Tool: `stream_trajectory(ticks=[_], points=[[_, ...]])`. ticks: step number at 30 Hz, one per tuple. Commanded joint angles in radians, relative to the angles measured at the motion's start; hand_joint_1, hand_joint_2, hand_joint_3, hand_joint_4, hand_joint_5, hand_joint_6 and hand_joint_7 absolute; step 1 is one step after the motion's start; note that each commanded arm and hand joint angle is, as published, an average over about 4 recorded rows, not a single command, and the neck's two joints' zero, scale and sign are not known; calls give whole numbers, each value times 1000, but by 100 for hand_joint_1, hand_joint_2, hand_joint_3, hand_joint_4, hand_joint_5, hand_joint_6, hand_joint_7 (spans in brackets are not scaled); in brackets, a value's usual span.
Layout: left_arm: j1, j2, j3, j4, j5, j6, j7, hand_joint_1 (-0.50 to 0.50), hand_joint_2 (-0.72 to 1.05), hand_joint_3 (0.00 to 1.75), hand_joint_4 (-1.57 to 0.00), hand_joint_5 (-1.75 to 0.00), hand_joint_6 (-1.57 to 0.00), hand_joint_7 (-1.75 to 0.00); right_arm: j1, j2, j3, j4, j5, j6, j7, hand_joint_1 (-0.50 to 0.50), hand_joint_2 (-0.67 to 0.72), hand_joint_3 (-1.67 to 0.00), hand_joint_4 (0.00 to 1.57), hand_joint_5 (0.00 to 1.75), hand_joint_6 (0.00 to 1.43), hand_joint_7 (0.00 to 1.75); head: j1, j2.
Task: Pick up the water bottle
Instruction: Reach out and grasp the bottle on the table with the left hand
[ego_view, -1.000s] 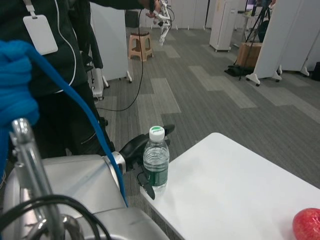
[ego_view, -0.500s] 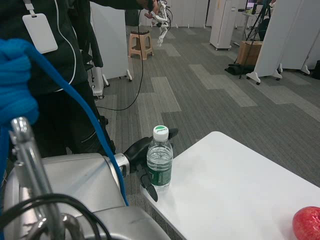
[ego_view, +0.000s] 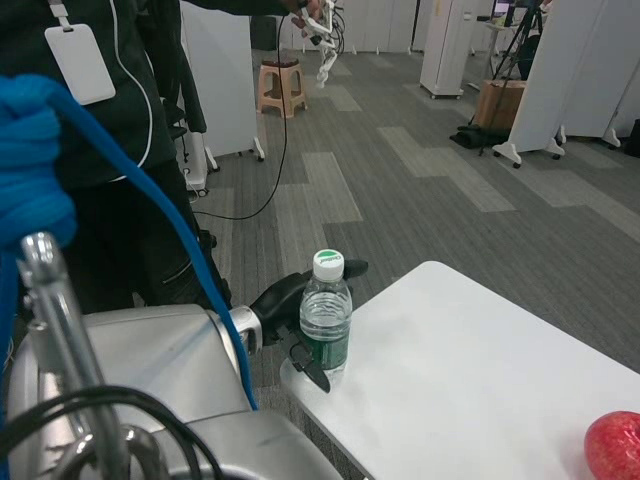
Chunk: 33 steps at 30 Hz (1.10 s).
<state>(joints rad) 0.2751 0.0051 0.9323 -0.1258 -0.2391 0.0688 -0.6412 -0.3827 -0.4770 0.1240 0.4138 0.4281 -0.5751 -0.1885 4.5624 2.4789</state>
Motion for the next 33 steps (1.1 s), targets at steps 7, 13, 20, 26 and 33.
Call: stream_trajectory(ticks=[7,13,20,26,33], points=[[-2,13,-8,15,-60,8,-5,-39,43,9,-4,-74,-63,-110,15,-9,-3,-11,7,-12,-2,-43,49,0,0,0,0,0,-4,-4],[-6,16,-20,18,-54,7,-14,-14,56,7,-35,-151,-118,-147,18,-9,-3,-11,8,-12,-2,-46,49,0,0,0,0,0,-9,-7],[-11,21,-27,17,-43,-2,-18,3,54,4,-122,-175,-135,-168,21,-8,-4,-12,10,-12,-2,-44,50,0,0,0,0,0,-9,-9],[-12,28,-33,11,-61,-5,-18,24,45,2,-142,-175,-135,-168,23,-7,-4,-11,11,-12,-2,-46,53,0,0,0,0,0,-9,-9],[-19,45,-33,-30,-126,3,-12,37,43,0,-139,-175,-132,-168,28,-5,-4,-15,14,-14,-2,-46,52,0,0,0,0,0,-17,-13]])
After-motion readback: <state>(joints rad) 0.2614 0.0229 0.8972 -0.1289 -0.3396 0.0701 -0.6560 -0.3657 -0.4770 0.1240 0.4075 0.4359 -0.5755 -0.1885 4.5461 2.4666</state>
